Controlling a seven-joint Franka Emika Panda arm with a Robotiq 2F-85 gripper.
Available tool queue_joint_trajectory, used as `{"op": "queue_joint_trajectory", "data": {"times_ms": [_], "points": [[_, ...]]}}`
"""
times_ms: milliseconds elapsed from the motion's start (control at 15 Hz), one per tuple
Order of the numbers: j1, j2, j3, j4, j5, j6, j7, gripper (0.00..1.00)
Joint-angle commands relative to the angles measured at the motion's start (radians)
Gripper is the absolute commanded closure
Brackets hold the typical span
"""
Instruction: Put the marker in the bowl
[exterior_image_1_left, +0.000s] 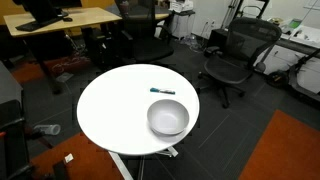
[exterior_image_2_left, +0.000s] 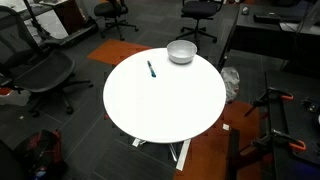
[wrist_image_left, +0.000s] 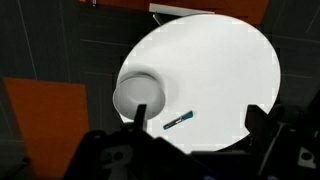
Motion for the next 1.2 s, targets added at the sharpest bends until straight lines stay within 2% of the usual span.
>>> {"op": "queue_joint_trajectory", "data": {"times_ms": [0, 400, 667, 1133], "points": [[-0.013, 0.003, 0.01, 0.002, 0.007, -0.001, -0.006, 0.0], [-0.013, 0.003, 0.01, 0.002, 0.007, -0.001, -0.006, 0.0], [-0.001, 0.05, 0.027, 0.012, 0.02, 0.02, 0.018, 0.0], [0.026, 0.187, 0.078, 0.032, 0.126, 0.143, 0.087, 0.0]]}}
